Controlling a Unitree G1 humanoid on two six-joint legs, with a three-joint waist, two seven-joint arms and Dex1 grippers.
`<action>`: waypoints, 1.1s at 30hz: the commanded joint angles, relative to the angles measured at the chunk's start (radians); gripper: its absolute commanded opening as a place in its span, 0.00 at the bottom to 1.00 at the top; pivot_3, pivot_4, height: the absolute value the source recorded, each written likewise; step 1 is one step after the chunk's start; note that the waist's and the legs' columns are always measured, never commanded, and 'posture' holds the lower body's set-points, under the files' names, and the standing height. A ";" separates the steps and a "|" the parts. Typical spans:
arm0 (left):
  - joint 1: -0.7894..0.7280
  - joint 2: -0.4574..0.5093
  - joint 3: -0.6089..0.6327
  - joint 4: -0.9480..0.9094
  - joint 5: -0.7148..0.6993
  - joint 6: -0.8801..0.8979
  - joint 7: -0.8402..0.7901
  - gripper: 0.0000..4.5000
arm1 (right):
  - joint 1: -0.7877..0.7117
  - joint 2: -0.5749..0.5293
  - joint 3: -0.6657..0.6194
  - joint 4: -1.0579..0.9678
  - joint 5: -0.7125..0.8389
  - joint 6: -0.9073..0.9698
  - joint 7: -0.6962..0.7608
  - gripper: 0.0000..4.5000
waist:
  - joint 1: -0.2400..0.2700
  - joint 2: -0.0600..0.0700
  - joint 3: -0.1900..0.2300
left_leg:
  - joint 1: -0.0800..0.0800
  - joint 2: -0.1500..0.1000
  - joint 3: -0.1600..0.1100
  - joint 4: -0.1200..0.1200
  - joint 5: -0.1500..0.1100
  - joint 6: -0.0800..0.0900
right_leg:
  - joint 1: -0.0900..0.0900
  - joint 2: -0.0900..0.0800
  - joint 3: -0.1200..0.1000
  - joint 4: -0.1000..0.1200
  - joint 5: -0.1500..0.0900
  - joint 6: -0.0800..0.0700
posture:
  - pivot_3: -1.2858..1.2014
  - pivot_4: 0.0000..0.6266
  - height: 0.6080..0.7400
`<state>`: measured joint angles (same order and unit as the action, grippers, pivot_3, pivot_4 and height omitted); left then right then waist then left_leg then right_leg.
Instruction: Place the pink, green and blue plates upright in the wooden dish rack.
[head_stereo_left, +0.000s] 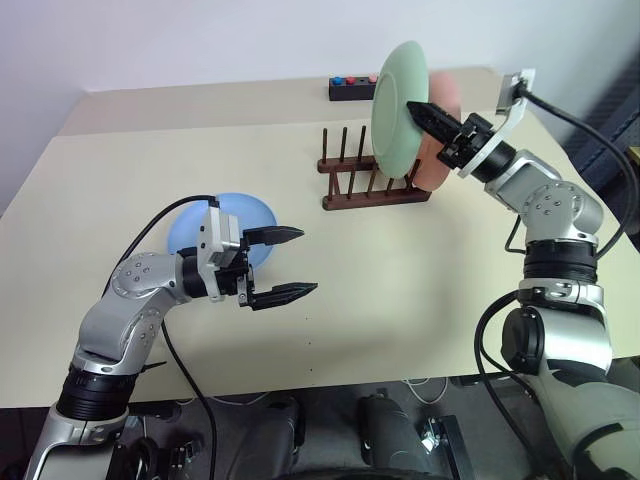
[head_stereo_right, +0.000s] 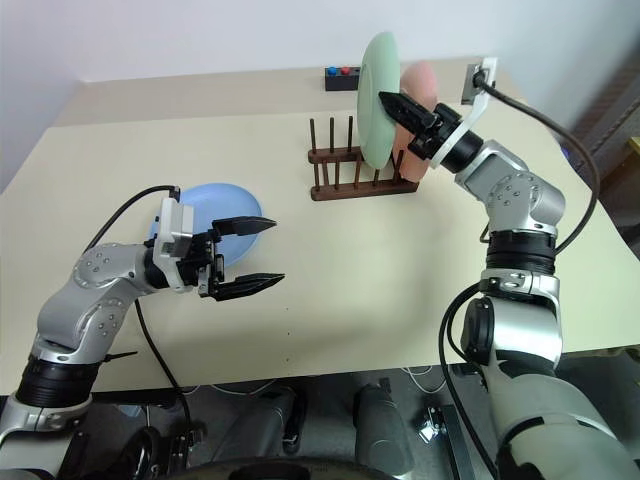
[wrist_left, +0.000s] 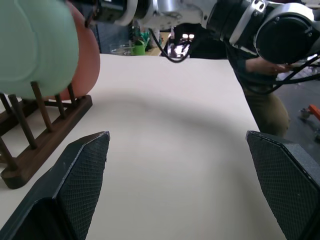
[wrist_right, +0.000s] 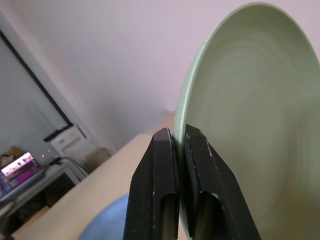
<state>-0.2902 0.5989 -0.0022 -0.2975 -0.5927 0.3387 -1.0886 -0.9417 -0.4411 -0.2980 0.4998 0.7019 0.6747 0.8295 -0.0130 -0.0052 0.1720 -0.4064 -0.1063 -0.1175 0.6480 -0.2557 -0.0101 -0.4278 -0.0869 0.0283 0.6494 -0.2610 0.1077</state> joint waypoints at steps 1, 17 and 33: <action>-0.009 0.007 0.015 -0.032 -0.011 -0.006 0.001 1.00 | 0.001 0.008 0.020 -0.012 -0.037 -0.042 0.003 0.01 | 0.000 0.000 0.000 | 0.000 0.000 0.000 0.000 0.000 0.000 | 0.000 0.000 0.000 0.000 0.000 0.000 | 0.52 0.24 1.00; -0.004 0.004 0.017 -0.041 -0.022 0.003 0.016 1.00 | -0.033 -0.019 0.069 -0.069 -0.120 -0.140 0.050 0.99 | -0.001 0.000 0.000 | 0.000 0.000 0.000 0.000 0.000 0.000 | 0.000 0.000 0.000 0.000 0.000 0.000 | 0.52 0.24 1.00; -0.041 -0.009 0.009 0.030 -0.028 0.103 0.065 1.00 | -0.028 -0.108 0.045 -0.117 -0.156 -0.195 0.032 0.99 | 0.000 0.000 0.000 | 0.000 0.000 0.000 0.000 0.000 0.000 | 0.000 0.000 0.000 0.000 0.000 0.000 | 0.52 0.24 1.00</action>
<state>-0.3232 0.5910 -0.0053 -0.2523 -0.6153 0.4385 -1.0295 -0.9387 -0.5310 -0.2289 0.4066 0.5410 0.5049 0.8638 -0.0133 -0.0053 0.1720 -0.4066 -0.1065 -0.1176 0.6482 -0.2555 -0.0104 -0.4279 -0.0869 0.0281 0.6495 -0.2610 0.1077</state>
